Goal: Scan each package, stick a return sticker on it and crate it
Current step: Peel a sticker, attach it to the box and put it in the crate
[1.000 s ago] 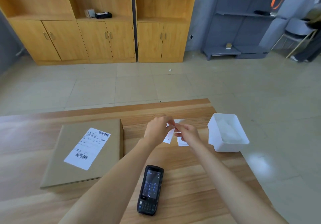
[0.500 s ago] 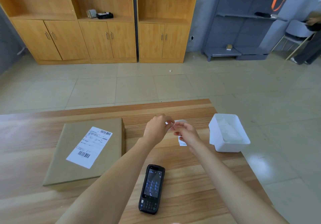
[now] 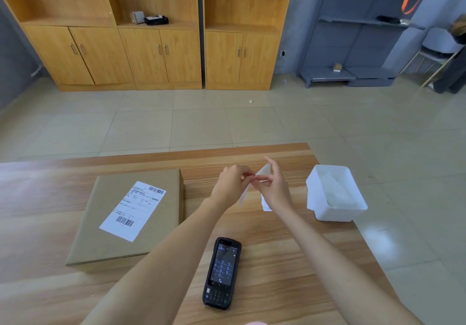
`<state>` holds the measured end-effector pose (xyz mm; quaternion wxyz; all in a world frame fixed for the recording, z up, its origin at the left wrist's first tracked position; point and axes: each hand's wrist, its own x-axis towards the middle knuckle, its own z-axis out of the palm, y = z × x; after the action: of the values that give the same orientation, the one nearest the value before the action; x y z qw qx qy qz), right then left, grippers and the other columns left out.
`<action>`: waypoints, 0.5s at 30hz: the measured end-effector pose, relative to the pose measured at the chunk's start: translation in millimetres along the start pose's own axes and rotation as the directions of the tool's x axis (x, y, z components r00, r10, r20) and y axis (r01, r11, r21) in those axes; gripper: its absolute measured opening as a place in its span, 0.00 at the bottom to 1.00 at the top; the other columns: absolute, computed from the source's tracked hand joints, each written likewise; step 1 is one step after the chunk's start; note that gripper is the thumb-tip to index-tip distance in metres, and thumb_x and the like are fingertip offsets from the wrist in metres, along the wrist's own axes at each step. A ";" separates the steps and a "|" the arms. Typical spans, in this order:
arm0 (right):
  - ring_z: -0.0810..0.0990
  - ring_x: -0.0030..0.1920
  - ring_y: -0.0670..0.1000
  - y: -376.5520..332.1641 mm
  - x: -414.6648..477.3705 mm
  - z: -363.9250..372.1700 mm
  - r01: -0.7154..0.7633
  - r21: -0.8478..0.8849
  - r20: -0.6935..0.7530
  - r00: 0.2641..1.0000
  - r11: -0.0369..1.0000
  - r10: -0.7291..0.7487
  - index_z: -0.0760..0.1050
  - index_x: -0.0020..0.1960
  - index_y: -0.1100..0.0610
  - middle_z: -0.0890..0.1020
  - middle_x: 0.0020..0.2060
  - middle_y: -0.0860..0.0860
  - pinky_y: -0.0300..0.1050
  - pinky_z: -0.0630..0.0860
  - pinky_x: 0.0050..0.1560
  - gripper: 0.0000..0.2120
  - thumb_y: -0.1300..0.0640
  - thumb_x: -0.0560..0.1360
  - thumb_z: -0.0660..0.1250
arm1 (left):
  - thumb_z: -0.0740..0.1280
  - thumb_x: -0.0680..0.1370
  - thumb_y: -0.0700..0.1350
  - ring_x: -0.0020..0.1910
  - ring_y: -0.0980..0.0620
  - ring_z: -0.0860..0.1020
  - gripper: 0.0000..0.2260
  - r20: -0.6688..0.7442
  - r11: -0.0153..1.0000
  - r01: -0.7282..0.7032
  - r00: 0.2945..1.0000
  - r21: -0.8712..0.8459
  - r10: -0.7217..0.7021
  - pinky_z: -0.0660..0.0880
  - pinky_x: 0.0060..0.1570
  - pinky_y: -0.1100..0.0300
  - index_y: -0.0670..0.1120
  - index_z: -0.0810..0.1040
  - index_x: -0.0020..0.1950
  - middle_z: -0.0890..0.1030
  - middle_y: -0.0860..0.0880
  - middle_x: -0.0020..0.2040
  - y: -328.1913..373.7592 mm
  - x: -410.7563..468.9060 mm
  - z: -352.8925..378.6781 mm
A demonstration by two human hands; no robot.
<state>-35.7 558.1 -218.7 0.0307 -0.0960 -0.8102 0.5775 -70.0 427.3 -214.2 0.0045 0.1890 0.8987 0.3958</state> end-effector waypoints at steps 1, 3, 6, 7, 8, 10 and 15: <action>0.80 0.44 0.44 0.3 0.8 -0.5 0.021 -0.016 -0.006 1.000 1.000 -0.021 0.71 0.60 0.47 0.82 0.42 0.48 0.32 0.70 0.43 0.18 0.58 0.74 0.71 | 0.65 0.78 0.41 0.42 0.49 0.80 0.07 0.002 1.000 0.010 1.000 -0.016 -0.010 0.76 0.47 0.55 0.42 0.83 0.50 0.84 0.47 0.45 -0.5 -0.2 0.6; 0.80 0.43 0.42 2.0 2.6 -1.3 0.061 -0.043 -0.015 0.998 0.997 -0.062 0.78 0.50 0.54 0.82 0.41 0.46 0.34 0.71 0.44 0.07 0.59 0.73 0.72 | 0.66 0.78 0.40 0.38 0.49 0.79 0.07 0.001 0.999 0.020 1.000 -0.037 -0.020 0.76 0.46 0.54 0.41 0.83 0.49 0.84 0.45 0.43 -1.7 -0.7 0.6; 0.80 0.43 0.42 6.2 3.3 -2.1 0.068 -0.092 -0.026 0.997 0.993 -0.071 0.80 0.46 0.57 0.83 0.40 0.45 0.28 0.72 0.40 0.05 0.57 0.72 0.73 | 0.66 0.78 0.40 0.33 0.55 0.76 0.07 0.006 0.998 0.025 1.000 -0.055 -0.025 0.76 0.44 0.56 0.41 0.83 0.48 0.84 0.45 0.43 -2.5 -1.7 -0.2; 0.80 0.42 0.41 7.4 3.7 -2.1 0.055 -0.107 -0.038 0.997 0.993 -0.060 0.81 0.46 0.57 0.83 0.40 0.45 0.27 0.72 0.39 0.06 0.55 0.72 0.74 | 0.65 0.78 0.39 0.34 0.56 0.75 0.07 0.006 0.998 0.031 1.000 -0.058 -0.031 0.75 0.44 0.58 0.41 0.83 0.48 0.84 0.46 0.44 -2.3 -1.8 -0.6; 0.80 0.42 0.41 8.2 3.7 -2.7 0.043 -0.120 -0.047 0.998 0.992 -0.049 0.81 0.46 0.57 0.83 0.40 0.45 0.27 0.72 0.39 0.07 0.54 0.72 0.74 | 0.65 0.78 0.39 0.37 0.55 0.76 0.07 0.007 0.998 0.038 0.999 -0.053 -0.037 0.74 0.45 0.60 0.41 0.83 0.49 0.84 0.47 0.45 -2.2 -1.5 -0.7; 0.81 0.42 0.41 9.2 3.8 -3.7 0.033 -0.146 -0.054 0.998 0.989 -0.042 0.81 0.46 0.56 0.84 0.40 0.46 0.29 0.73 0.40 0.07 0.53 0.71 0.74 | 0.63 0.77 0.36 0.45 0.54 0.77 0.09 0.020 0.998 0.037 0.999 -0.044 -0.036 0.71 0.47 0.64 0.41 0.83 0.50 0.84 0.47 0.48 -1.5 -1.1 -1.0; 0.80 0.41 0.40 9.5 5.3 -8.3 0.038 -0.164 -0.043 0.998 0.986 -0.046 0.81 0.44 0.54 0.83 0.38 0.44 0.30 0.74 0.40 0.05 0.53 0.72 0.73 | 0.62 0.77 0.34 0.39 0.49 0.81 0.09 0.076 0.995 0.041 0.997 -0.088 -0.035 0.77 0.41 0.62 0.40 0.82 0.50 0.83 0.45 0.46 -0.9 -0.4 -2.0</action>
<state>-38.4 569.9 -225.2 0.0536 -0.0944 -0.8557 0.5060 -70.3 425.1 -213.5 0.0539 0.1860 0.8826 0.4283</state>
